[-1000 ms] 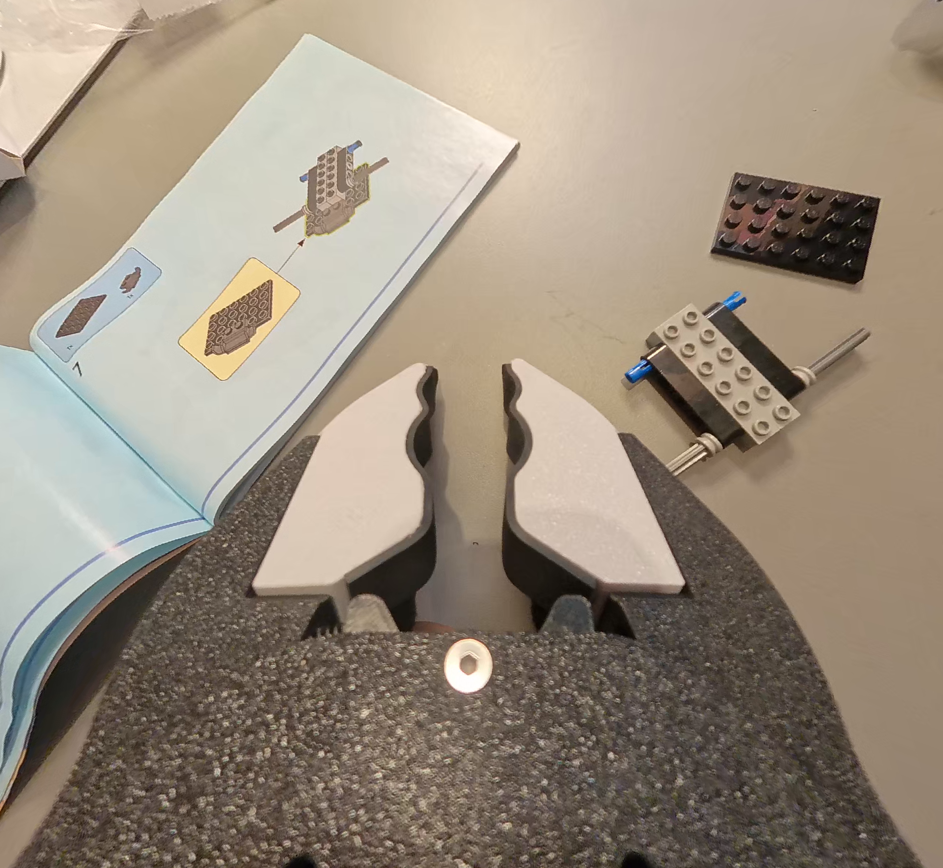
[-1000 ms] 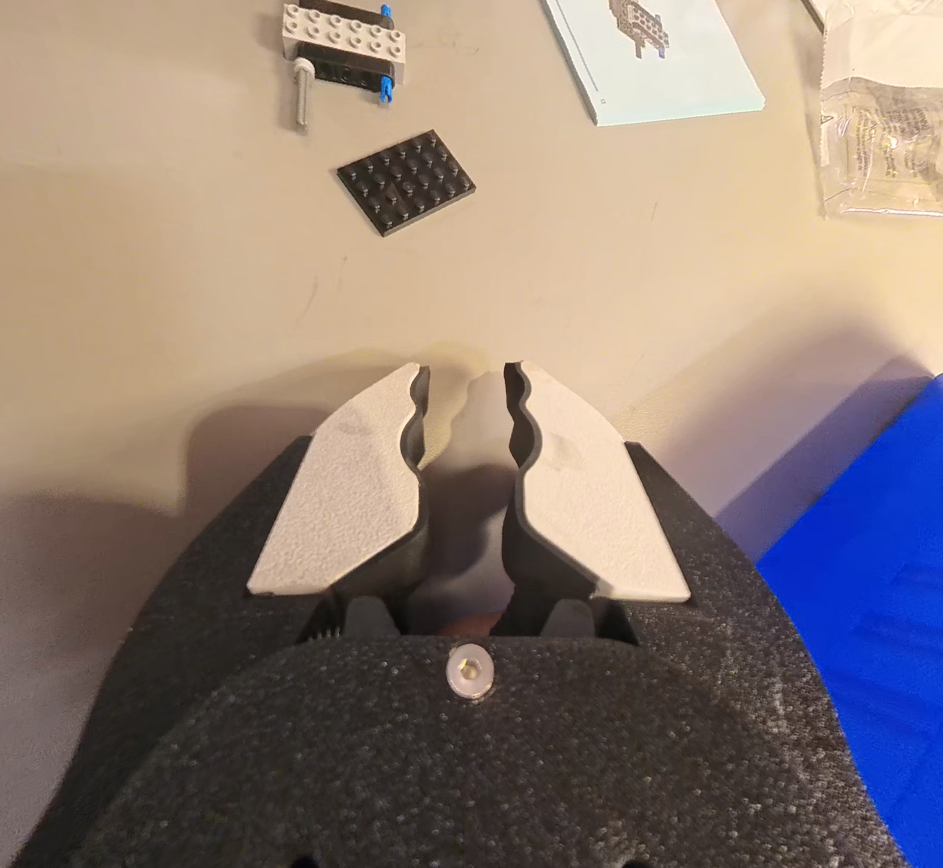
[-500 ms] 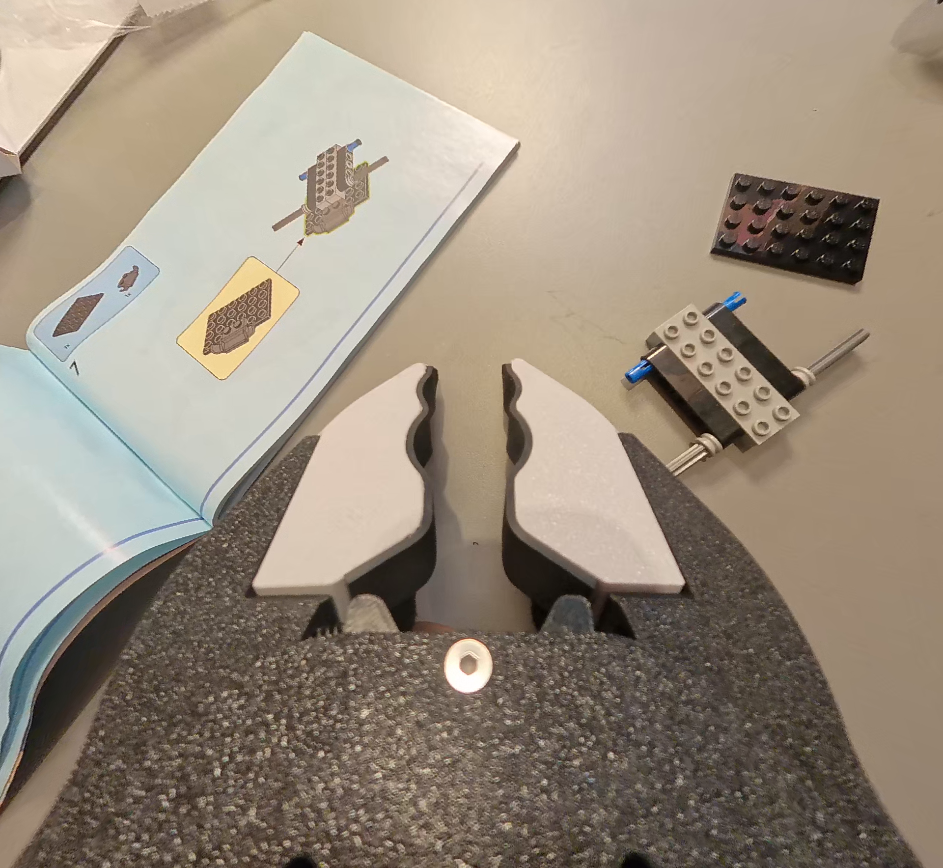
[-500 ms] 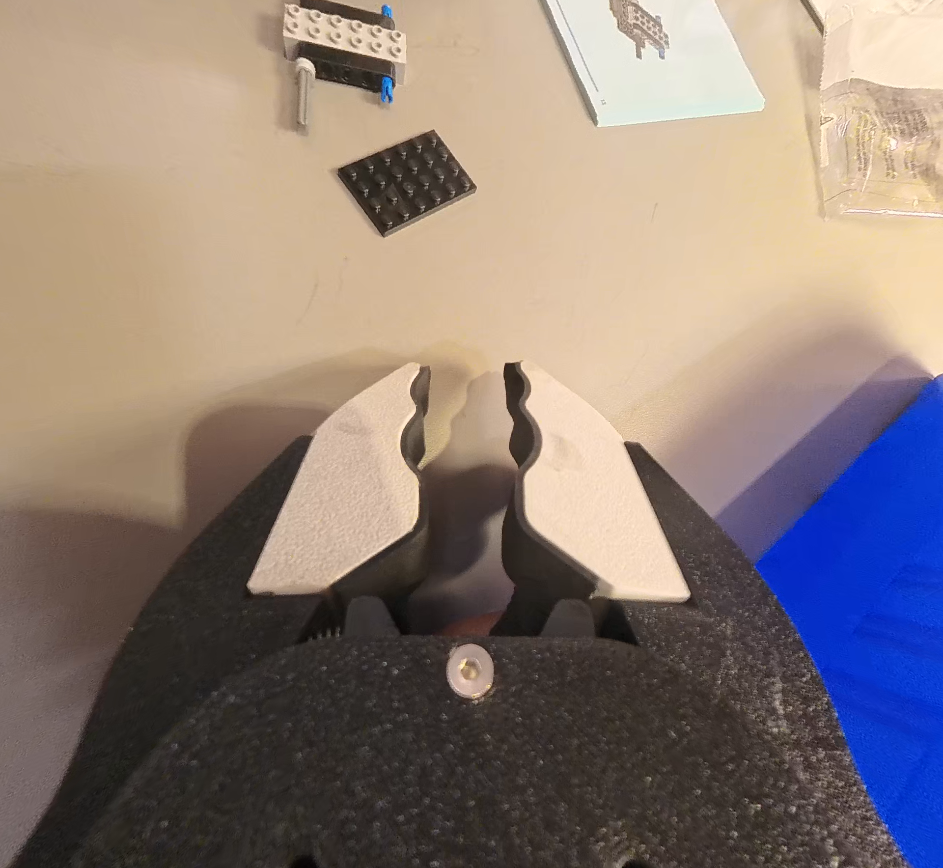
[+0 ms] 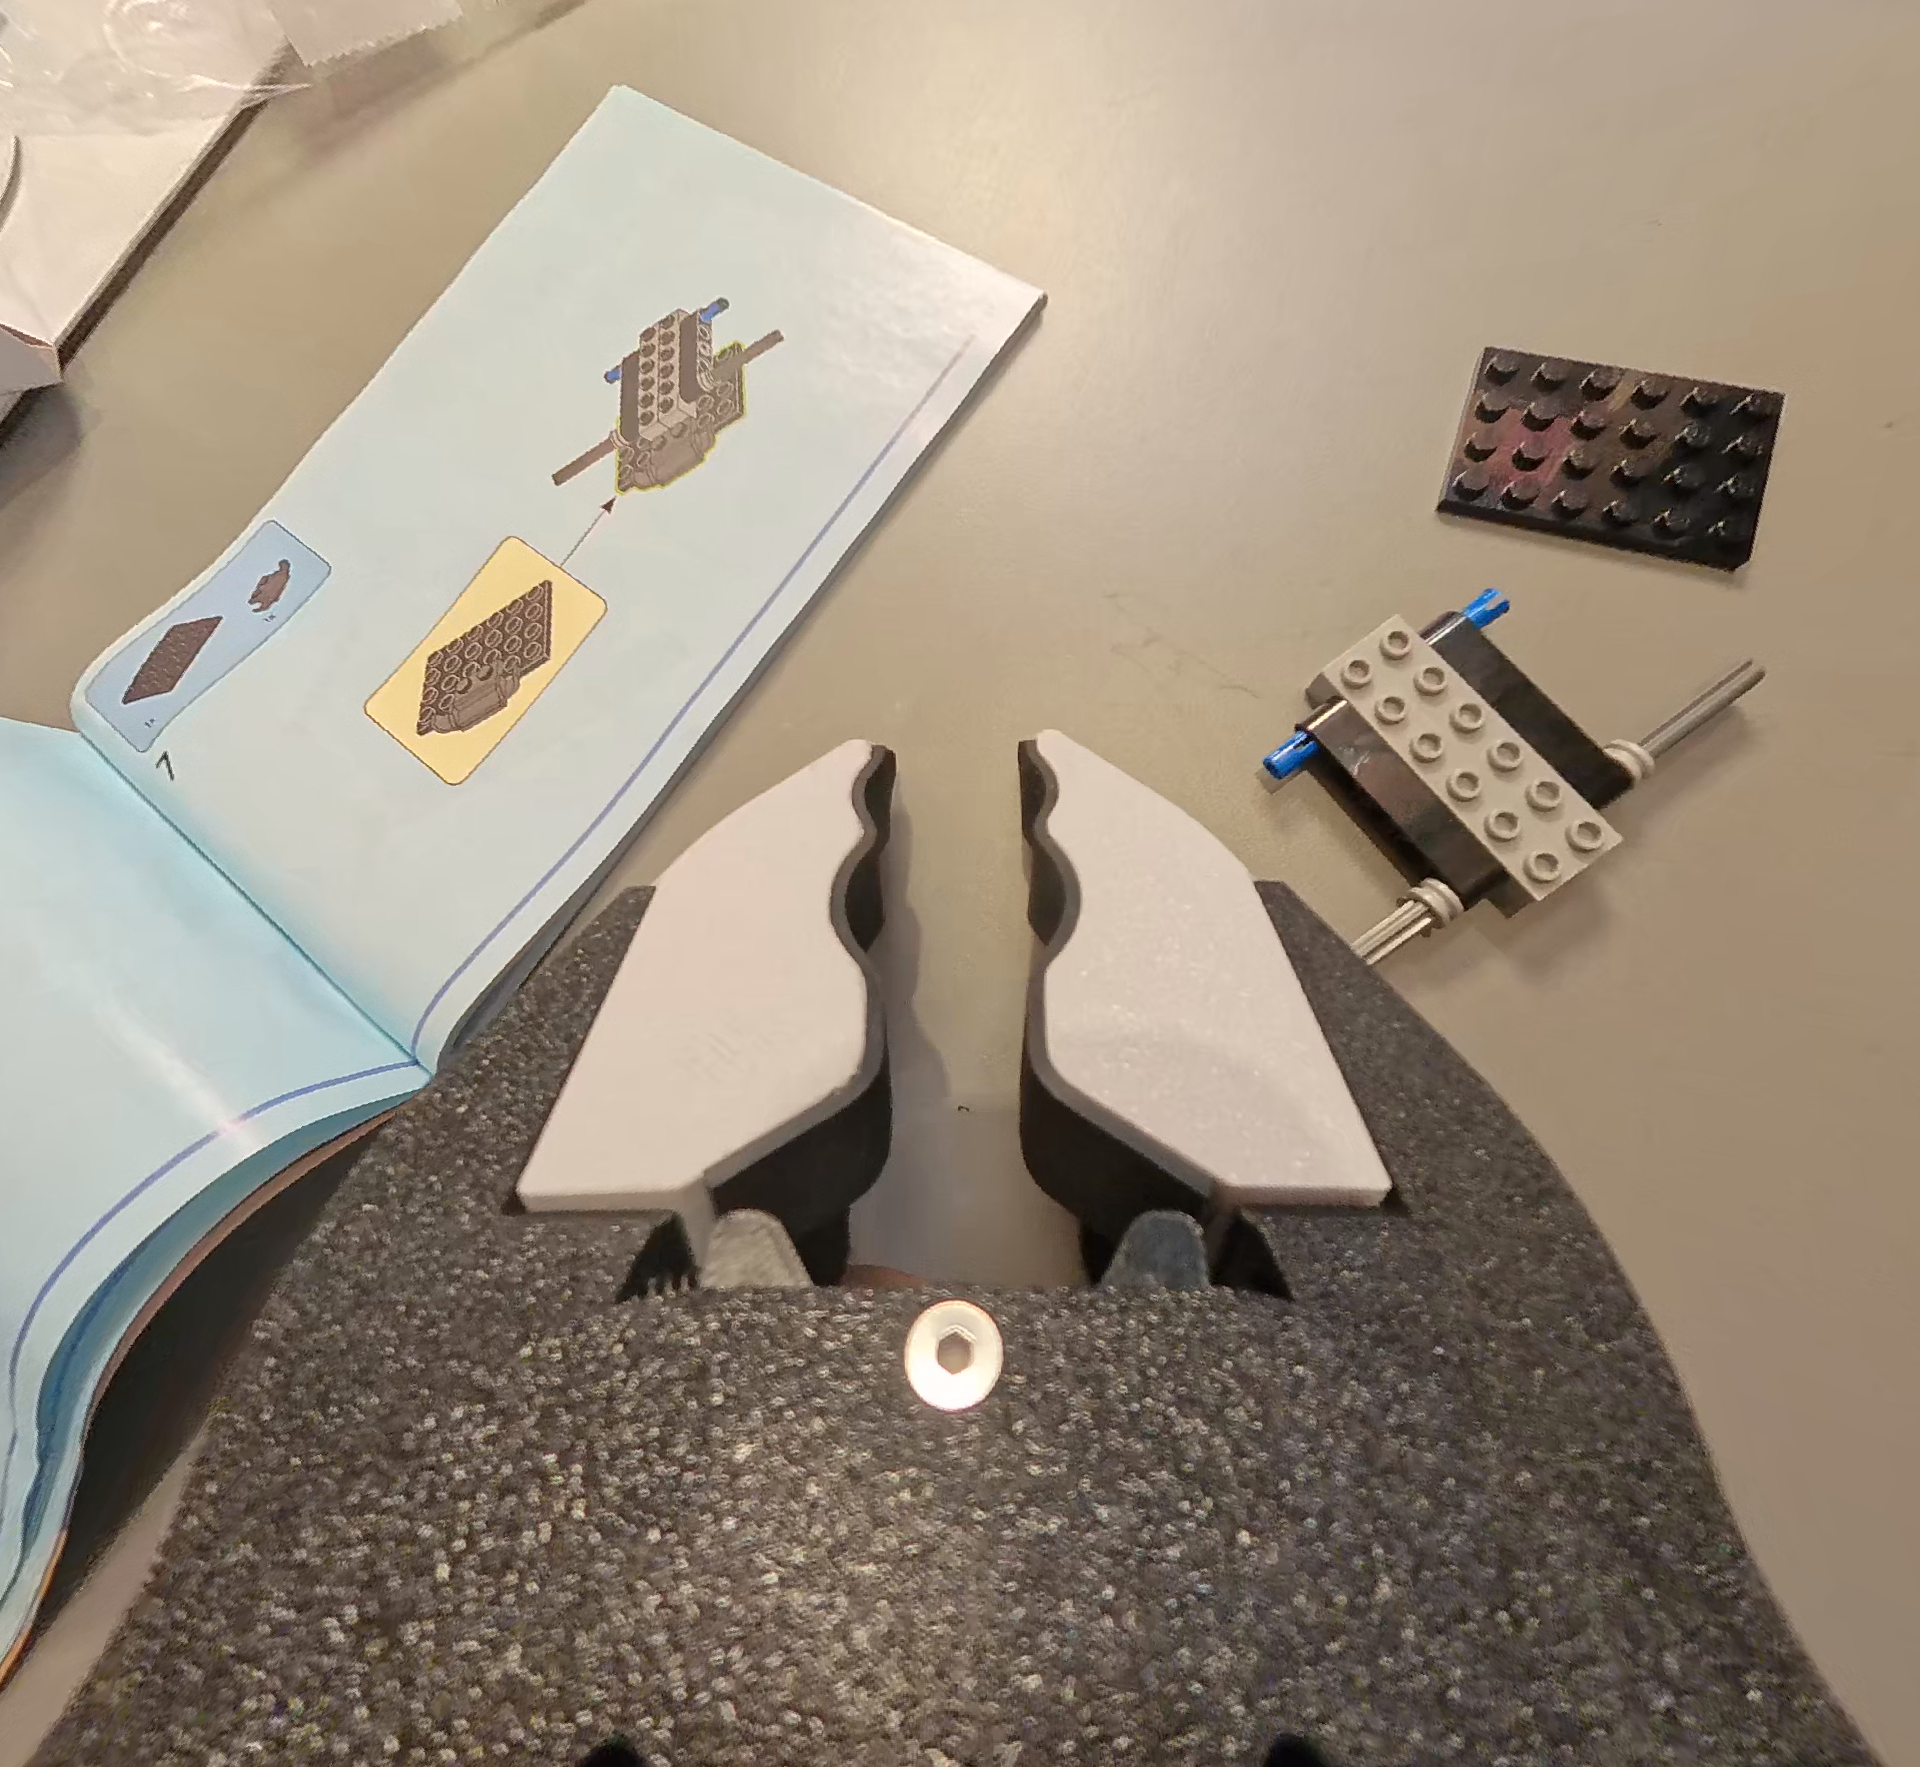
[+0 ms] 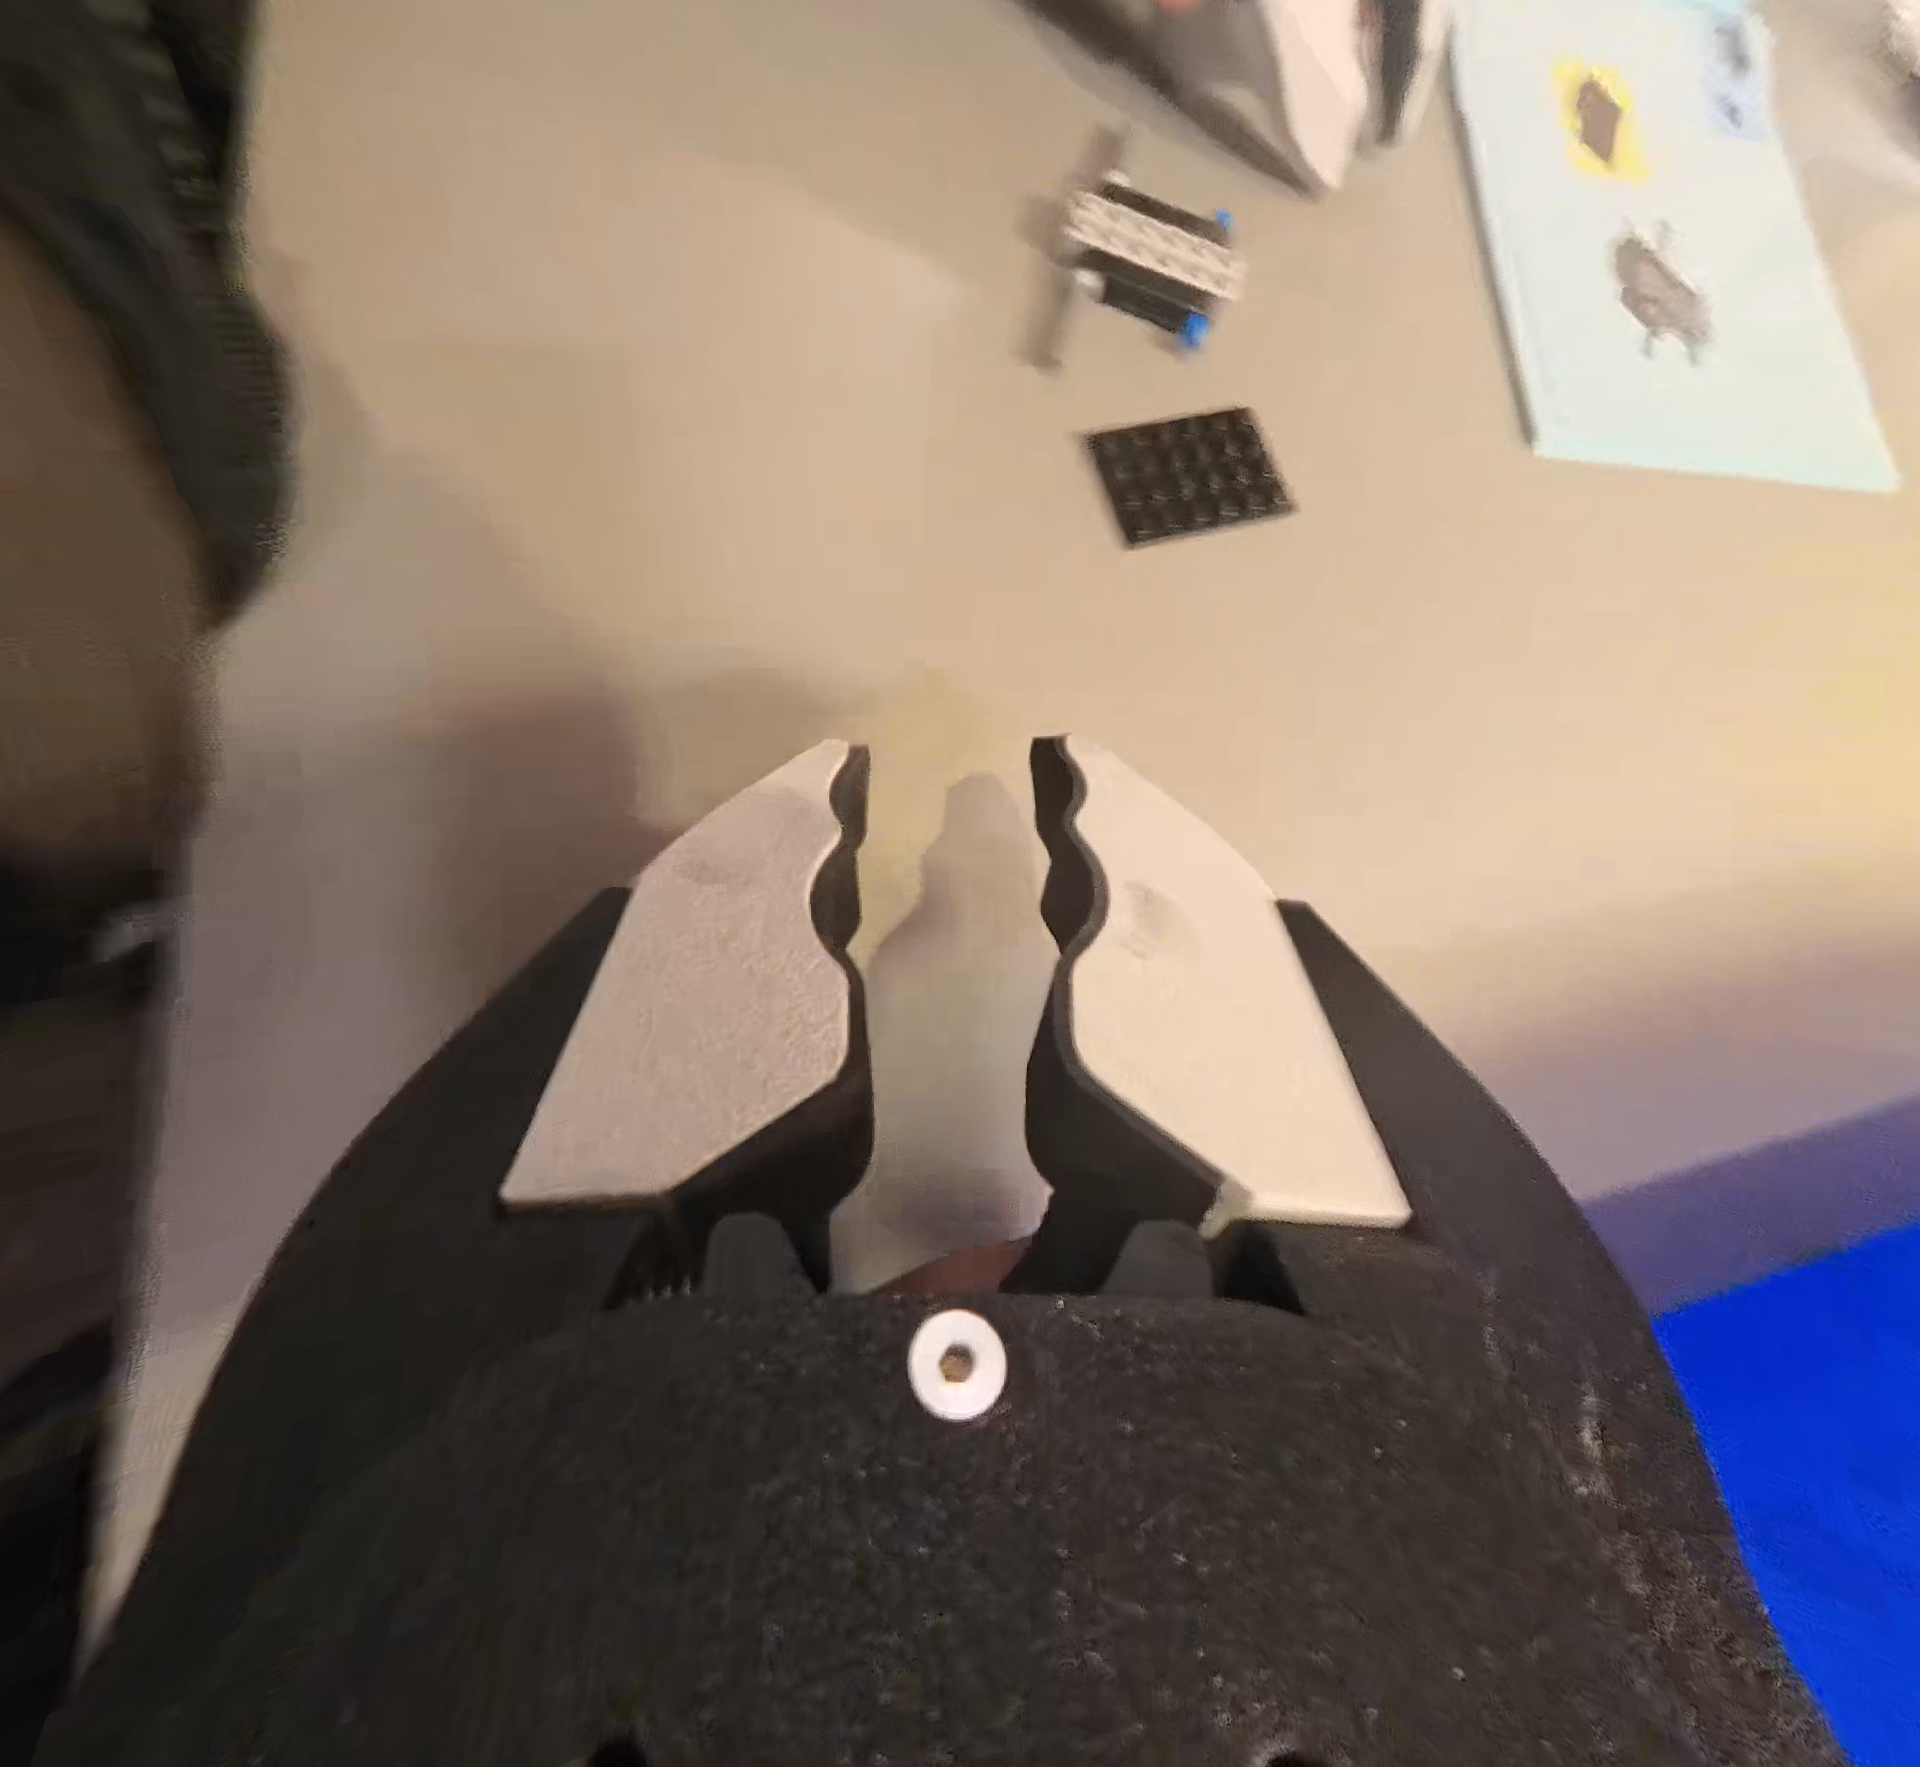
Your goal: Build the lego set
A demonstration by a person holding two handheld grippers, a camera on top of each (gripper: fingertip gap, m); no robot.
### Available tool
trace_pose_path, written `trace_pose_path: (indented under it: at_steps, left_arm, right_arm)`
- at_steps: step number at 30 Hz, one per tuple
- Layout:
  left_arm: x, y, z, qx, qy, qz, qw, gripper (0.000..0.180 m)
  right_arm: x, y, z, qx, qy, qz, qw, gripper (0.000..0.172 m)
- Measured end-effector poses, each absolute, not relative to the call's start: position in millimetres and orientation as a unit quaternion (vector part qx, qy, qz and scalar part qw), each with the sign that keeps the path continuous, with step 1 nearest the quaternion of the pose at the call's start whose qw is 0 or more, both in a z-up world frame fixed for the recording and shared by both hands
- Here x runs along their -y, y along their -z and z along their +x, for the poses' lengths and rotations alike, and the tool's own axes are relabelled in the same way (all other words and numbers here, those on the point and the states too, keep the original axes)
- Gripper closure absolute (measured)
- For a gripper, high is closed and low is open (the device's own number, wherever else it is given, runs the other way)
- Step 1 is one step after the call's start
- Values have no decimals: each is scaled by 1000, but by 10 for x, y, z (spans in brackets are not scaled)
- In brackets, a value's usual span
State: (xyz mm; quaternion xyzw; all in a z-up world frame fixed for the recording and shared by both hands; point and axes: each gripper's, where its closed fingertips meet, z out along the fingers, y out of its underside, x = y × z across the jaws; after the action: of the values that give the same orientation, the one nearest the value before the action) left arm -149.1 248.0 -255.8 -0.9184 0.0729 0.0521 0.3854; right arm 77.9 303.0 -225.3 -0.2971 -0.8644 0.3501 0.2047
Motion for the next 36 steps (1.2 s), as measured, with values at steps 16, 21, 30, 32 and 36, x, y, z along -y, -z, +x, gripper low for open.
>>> trace_pose_path:
  at_steps: [16,21,30,32,36]
  left_arm:
    - [-2424,2549,-1362,-112,-47,-913,390,158]
    - [-2396,2552,-1348,-113,-43,-913,389,158]
    - [-2397,2557,-1348,-110,-37,-915,387,158]
    - [-2397,2558,-1348,-110,-36,-915,387,158]
    - [-2397,2557,-1349,-110,-36,-915,387,158]
  right_arm:
    - [-6272,2062,585,927,144,-334,90,152]
    - [-6564,2350,419,921,156,-355,42,153]
    - [-6653,2499,447,909,171,-379,-10,154]
    - [-6634,2502,419,908,166,-385,-12,154]
    - [-6602,2488,406,909,169,-382,-16,154]
